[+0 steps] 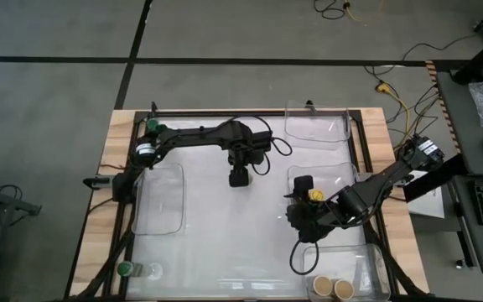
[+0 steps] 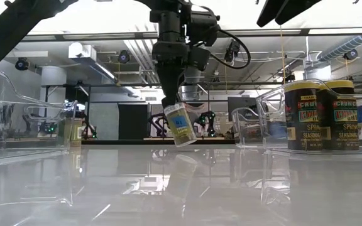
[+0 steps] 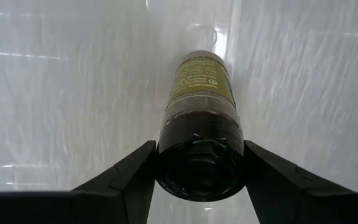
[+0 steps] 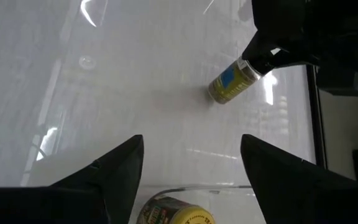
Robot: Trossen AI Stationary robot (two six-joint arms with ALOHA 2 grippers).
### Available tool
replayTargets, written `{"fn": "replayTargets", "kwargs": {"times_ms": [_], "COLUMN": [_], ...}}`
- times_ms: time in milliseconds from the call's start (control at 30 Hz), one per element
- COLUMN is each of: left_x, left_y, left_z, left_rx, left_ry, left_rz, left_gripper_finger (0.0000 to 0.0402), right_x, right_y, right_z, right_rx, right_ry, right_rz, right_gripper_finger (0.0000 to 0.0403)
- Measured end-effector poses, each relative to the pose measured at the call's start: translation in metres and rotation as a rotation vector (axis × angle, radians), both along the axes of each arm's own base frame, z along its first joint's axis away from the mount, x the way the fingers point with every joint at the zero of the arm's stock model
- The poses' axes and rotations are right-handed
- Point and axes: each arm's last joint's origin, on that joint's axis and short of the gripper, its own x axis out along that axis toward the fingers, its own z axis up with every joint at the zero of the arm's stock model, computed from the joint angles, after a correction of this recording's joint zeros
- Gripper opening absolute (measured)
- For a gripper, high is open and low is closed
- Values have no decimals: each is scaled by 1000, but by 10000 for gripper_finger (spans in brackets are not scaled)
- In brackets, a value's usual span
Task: Sort spices by type
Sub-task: Put the right black seasoning bottle into the top right transparent bin
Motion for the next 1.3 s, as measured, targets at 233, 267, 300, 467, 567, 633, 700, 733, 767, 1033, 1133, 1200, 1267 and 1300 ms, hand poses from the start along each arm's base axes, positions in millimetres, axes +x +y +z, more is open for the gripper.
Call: {"fn": "replayTargets", "kwargs": {"times_ms": [233,267,300,467,567,633,700,733,767,1033,1133,1200,1267,1300], "left_x": [5,4,4,4,5,5,5,6,6,-4,-15,-24,-35,-42], "left_y": [1,1,1,1,1,1,1,1,1,-1,-3,-5,-7,-8], "left_z": [-2,-2,-2,-2,-2,-2,-2,-2,-2,18,38,52,69,78], "left_rx": [8,9,9,9,9,10,10,11,11,12,13,14,21,25], "left_ry": [-46,-45,-45,-45,-46,-51,-55,-59,-60,-80,-102,-110,-146,-166], "left_rz": [2,0,-4,-9,-7,-7,-3,-3,-3,2,10,10,10,6], "left_gripper_finger": [198,198,198,210,222,228,232,233,234,235,235,235,235,235], "right_x": [0,0,0,0,0,0,0,0,0,10,18,26,33,37], "right_y": [0,0,0,0,0,0,0,0,0,-3,-10,-17,-26,-31], "right_z": [0,0,0,0,0,0,0,0,0,3,1,-2,-4,-6], "right_rx": [0,-1,-1,-2,-3,-3,-3,-3,-2,-1,4,13,33,48], "right_ry": [-1,-1,-1,-1,0,0,-1,-1,-2,-58,-99,-142,-196,-228], "right_rz": [2,2,3,3,5,5,5,5,6,29,14,-3,-38,-62], "right_gripper_finger": [270,271,272,281,287,291,295,297,299,310,316,321,327,330]}}
